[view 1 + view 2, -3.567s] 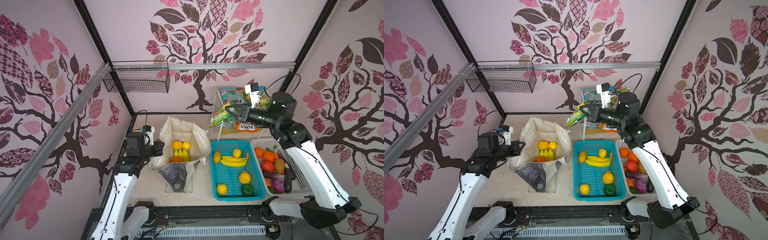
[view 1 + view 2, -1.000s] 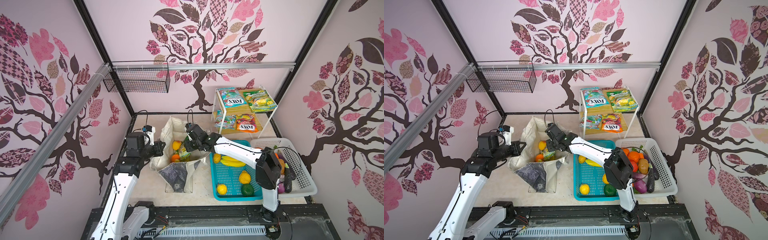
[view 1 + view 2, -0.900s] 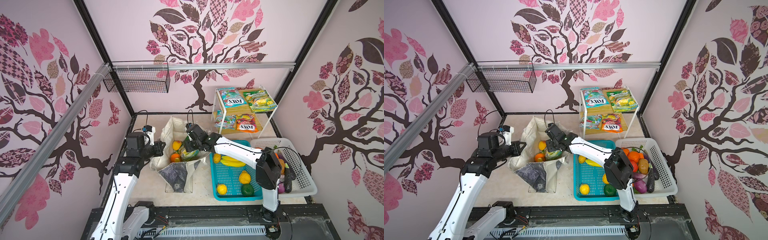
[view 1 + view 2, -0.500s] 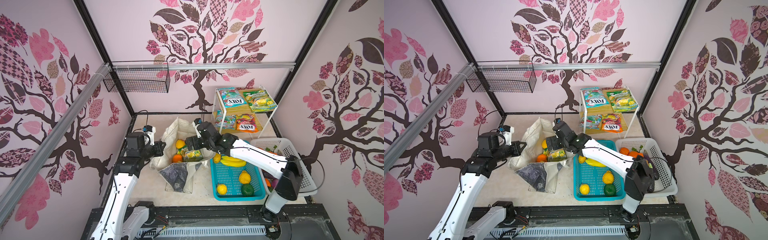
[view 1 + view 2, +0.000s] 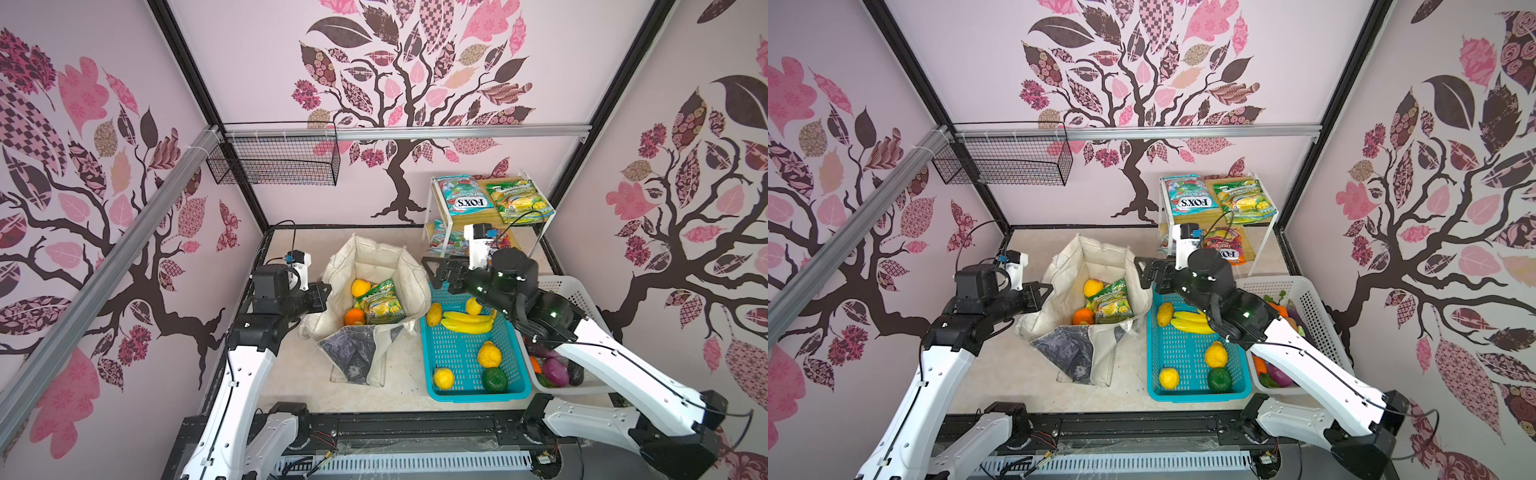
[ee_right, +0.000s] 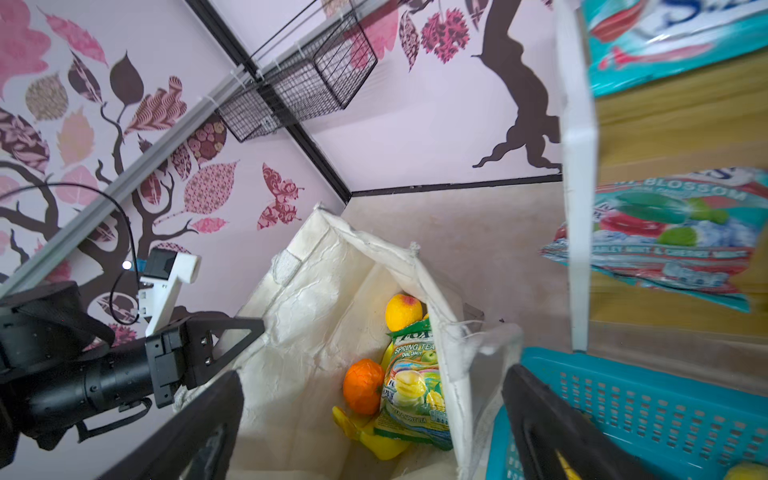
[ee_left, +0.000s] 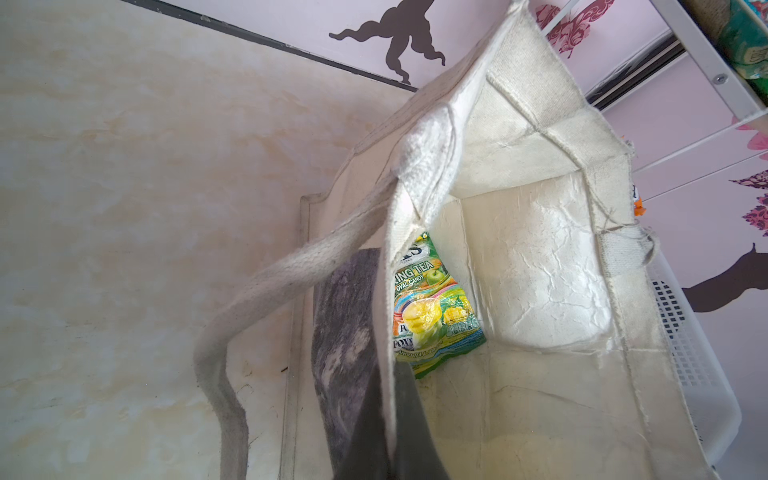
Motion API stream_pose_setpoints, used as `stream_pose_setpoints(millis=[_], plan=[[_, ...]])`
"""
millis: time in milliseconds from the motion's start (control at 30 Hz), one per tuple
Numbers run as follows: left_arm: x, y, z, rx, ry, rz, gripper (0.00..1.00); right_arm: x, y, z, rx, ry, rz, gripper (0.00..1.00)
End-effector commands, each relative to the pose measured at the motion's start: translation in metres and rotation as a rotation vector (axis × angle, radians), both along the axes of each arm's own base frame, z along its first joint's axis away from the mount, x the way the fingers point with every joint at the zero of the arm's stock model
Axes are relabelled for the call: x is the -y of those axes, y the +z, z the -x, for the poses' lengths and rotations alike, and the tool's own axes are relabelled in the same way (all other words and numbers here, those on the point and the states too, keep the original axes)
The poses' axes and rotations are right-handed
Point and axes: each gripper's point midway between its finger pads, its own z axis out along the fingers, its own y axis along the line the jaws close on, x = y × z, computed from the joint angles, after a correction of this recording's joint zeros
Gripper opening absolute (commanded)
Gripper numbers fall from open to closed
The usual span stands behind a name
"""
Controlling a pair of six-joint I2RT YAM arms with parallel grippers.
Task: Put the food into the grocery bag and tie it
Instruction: 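Move the right gripper out of the tote back to the candy shelf, then grasp the teal Fox's Mint Blossom candy bag with the right gripper and lift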
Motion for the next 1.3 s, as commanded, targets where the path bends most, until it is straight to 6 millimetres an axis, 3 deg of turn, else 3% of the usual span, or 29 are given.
stream_pose_setpoints(millis=[0, 167, 300, 467, 800, 1267], plan=[[0.000, -0.009, 0.001, -0.015, -0.005, -0.007, 0.00, 0.023, 0.019, 0.002, 0.039, -0.014, -0.047, 1.00], [-0.002, -0.011, 0.000, -0.017, 0.009, -0.018, 0.00, 0.044, 0.043, -0.011, 0.082, -0.082, 0.037, 1.00], [-0.001, -0.012, 0.000, -0.024, 0.003, -0.014, 0.00, 0.069, 0.053, -0.037, 0.015, -0.105, 0.030, 1.00], [0.000, -0.013, 0.000, -0.029, -0.003, -0.013, 0.00, 0.106, 0.049, -0.072, -0.044, -0.165, 0.022, 1.00], [0.002, -0.012, 0.000, -0.027, -0.010, -0.004, 0.00, 0.144, 0.024, -0.127, -0.164, -0.284, -0.009, 1.00], [0.002, -0.011, 0.000, -0.024, -0.009, -0.001, 0.00, 0.133, 0.017, -0.168, -0.219, -0.232, -0.183, 0.81]])
